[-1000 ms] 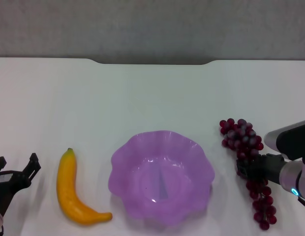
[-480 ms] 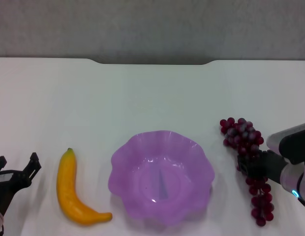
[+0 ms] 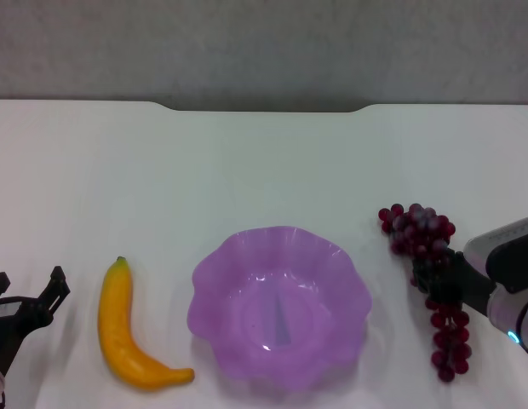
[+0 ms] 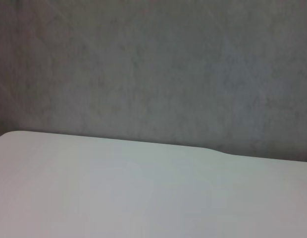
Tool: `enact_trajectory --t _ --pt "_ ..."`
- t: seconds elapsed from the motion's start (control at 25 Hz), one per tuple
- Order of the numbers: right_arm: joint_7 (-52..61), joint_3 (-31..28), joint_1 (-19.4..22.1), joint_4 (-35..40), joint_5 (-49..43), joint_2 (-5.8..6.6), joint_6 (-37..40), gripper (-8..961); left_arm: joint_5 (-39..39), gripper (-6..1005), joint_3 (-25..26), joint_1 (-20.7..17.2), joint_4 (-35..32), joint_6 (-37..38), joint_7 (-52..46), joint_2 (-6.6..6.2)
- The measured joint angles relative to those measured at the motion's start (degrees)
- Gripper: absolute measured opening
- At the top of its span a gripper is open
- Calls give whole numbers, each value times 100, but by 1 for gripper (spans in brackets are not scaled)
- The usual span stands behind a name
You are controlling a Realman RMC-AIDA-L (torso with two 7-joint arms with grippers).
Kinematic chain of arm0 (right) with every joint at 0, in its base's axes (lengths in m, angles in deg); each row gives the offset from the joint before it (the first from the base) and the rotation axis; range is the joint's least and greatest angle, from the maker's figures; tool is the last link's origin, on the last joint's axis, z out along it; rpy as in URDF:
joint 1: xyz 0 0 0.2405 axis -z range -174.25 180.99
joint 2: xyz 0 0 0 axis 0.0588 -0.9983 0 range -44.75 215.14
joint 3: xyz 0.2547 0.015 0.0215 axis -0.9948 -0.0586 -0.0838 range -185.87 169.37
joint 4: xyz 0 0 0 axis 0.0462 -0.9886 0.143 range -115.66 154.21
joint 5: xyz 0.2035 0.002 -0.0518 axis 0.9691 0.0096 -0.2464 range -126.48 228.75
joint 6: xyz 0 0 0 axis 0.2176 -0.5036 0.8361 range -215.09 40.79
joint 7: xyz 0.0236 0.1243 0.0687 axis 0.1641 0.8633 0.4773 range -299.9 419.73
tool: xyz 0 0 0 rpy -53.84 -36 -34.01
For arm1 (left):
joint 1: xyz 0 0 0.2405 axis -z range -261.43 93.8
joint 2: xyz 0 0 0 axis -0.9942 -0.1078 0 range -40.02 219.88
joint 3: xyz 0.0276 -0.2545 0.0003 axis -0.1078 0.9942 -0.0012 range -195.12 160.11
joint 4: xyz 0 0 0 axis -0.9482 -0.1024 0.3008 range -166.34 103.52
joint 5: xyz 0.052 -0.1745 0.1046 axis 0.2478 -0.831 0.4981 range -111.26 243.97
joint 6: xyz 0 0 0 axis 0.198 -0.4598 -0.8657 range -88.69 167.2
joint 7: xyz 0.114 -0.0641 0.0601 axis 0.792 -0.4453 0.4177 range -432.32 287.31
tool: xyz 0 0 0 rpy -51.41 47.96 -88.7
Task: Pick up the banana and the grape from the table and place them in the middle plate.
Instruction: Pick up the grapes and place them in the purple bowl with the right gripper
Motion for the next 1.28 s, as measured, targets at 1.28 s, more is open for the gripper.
enact_trajectory --t 1.28 --pt "-983 202 319 -424 0 10 1188 447 -8 890 0 -10 0 9 -10 -9"
